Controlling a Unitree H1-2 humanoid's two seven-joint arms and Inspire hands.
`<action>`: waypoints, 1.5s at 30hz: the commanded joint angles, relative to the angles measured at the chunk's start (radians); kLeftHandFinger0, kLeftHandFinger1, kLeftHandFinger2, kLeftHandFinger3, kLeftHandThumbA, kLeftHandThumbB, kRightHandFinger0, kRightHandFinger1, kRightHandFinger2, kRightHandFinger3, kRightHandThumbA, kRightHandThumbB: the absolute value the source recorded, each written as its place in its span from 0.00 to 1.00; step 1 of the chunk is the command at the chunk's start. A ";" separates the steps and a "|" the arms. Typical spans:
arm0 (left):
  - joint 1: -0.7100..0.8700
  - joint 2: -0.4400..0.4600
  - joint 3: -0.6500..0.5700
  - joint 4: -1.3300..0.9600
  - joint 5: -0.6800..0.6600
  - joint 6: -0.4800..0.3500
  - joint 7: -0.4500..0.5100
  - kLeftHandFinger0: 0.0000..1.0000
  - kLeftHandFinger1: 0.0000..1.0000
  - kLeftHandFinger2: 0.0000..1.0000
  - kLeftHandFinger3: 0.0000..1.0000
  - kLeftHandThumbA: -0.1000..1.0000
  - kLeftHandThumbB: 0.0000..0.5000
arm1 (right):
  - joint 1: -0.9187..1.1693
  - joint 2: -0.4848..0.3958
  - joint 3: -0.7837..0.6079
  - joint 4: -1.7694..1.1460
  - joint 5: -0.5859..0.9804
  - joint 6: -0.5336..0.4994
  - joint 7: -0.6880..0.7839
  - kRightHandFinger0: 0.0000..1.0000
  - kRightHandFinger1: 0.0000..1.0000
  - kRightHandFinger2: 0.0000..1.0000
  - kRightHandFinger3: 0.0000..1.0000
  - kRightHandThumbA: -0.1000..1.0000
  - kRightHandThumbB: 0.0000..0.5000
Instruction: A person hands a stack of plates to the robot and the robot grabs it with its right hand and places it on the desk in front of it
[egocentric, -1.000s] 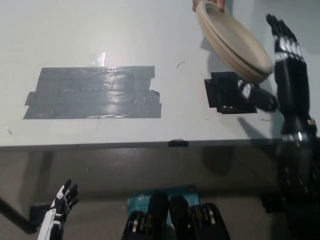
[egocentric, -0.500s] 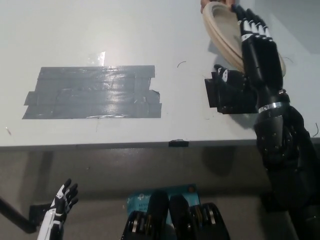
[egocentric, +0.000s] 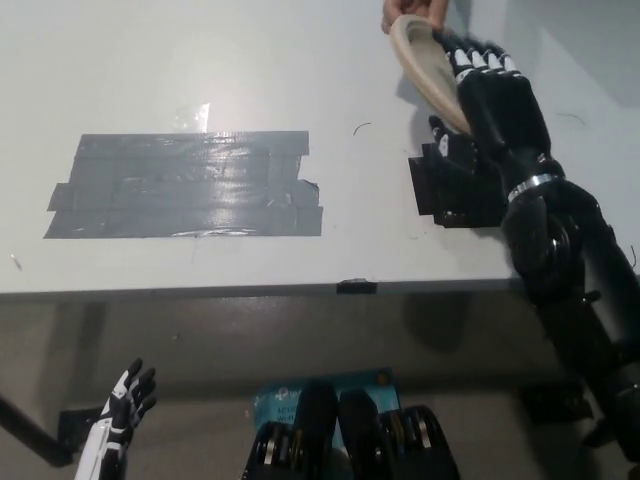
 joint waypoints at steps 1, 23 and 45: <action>-0.008 0.007 -0.001 -0.020 0.007 -0.034 0.001 1.00 1.00 1.00 1.00 1.00 0.58 | -0.033 -0.017 -0.024 -0.023 -0.002 0.048 -0.031 0.00 0.02 0.16 0.28 0.68 0.06; -0.001 0.012 -0.010 -0.040 0.036 -0.004 -0.001 1.00 1.00 1.00 1.00 1.00 0.56 | 0.015 -0.015 -0.053 -0.185 -0.033 0.007 -0.226 0.00 0.12 0.46 0.36 0.68 0.06; -0.013 0.014 -0.017 -0.044 0.059 -0.012 -0.001 1.00 1.00 1.00 1.00 1.00 0.54 | 0.051 -0.056 0.003 0.008 -0.048 -0.029 -0.261 0.00 0.00 0.37 0.17 0.48 0.08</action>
